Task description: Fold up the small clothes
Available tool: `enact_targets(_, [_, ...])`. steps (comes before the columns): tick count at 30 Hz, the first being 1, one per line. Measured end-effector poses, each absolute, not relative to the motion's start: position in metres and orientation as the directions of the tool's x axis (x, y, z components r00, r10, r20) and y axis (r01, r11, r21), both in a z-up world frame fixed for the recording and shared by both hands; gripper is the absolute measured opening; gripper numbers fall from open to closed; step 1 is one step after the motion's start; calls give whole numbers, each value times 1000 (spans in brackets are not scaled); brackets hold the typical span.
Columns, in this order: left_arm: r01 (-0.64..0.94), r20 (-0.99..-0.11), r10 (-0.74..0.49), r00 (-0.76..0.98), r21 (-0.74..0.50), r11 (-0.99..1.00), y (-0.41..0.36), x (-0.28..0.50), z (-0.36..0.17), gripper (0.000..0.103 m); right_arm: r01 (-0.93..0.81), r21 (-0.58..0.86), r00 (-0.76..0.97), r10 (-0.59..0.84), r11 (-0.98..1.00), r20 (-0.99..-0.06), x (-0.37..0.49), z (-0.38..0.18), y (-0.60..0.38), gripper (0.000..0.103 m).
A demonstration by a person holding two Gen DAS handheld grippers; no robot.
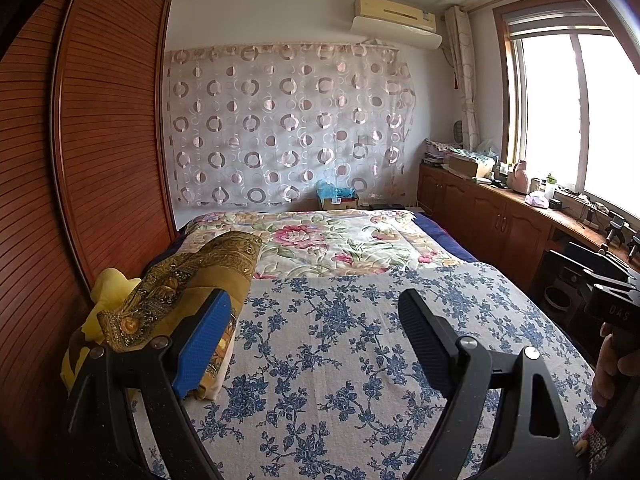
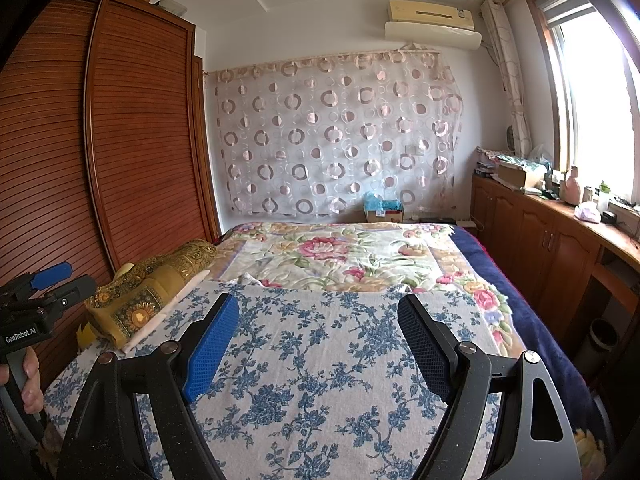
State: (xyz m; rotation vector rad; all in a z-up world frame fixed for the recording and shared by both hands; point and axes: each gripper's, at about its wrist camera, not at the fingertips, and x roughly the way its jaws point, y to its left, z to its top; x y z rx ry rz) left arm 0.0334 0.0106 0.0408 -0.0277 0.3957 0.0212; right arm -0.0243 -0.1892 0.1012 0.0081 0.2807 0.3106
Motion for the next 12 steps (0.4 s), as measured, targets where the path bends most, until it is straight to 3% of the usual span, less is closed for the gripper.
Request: enact_targets(12, [-27, -386, 16, 922, -22, 999, 10, 33, 40, 86, -298, 52, 913, 301, 953, -275, -23, 102, -189, 83])
